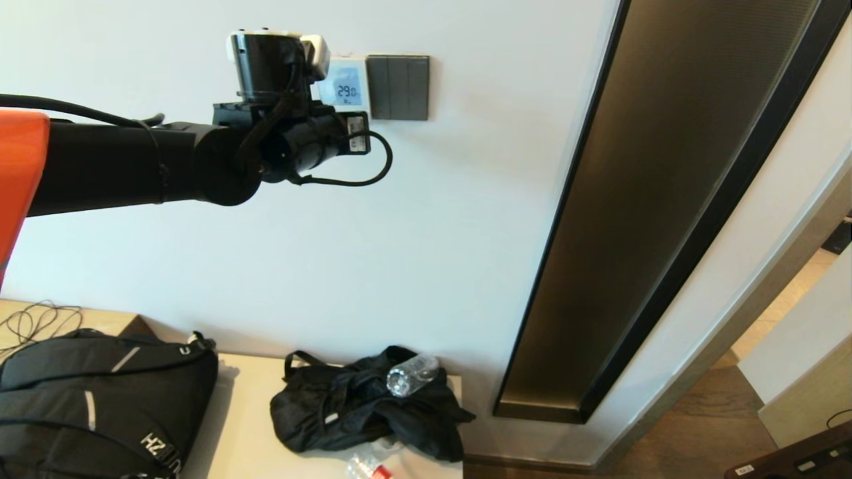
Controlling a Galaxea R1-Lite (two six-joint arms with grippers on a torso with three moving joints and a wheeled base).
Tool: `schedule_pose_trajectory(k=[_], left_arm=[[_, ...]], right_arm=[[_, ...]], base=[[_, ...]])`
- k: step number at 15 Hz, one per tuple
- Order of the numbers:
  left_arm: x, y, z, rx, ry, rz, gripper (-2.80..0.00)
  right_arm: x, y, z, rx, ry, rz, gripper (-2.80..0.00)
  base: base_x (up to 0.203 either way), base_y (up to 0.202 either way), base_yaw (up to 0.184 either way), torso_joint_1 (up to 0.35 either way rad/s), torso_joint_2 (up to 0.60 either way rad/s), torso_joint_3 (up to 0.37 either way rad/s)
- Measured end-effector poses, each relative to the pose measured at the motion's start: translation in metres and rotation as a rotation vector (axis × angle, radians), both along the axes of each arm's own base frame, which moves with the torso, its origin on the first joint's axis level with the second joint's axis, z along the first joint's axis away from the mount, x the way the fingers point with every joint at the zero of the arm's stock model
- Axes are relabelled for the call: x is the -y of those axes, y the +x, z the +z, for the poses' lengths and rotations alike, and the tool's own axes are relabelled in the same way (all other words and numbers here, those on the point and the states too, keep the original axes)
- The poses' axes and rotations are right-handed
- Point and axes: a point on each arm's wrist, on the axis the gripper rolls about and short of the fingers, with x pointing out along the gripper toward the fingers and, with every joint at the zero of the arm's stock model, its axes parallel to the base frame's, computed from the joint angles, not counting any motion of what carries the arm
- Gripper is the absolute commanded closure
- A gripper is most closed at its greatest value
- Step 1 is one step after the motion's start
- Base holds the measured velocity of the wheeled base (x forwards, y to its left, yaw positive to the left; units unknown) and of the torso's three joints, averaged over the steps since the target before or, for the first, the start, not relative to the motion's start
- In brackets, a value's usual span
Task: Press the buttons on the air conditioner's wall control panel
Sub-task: Press the temperature decrease button
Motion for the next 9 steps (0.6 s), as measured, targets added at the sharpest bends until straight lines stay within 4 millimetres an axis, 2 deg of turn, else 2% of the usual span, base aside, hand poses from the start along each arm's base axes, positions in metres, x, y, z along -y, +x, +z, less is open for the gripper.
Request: schedule_pose_trajectory(k=[4,9], left_arm=[[-0.004,0.005,0.004,0.011,-0.005,0.014,0.0],[-0.015,0.017,-0.001,0.006,-0.002,0.05,0.0]], right_arm=[[0.0,0.0,0.0,0.0,0.0,0.0,0.0],[0.0,0.0,0.0,0.0,0.0,0.0,0.0]], base=[[0.0,0.0,0.0,0.0,0.0,0.0],[0.0,0.0,0.0,0.0,0.0,0.0]])
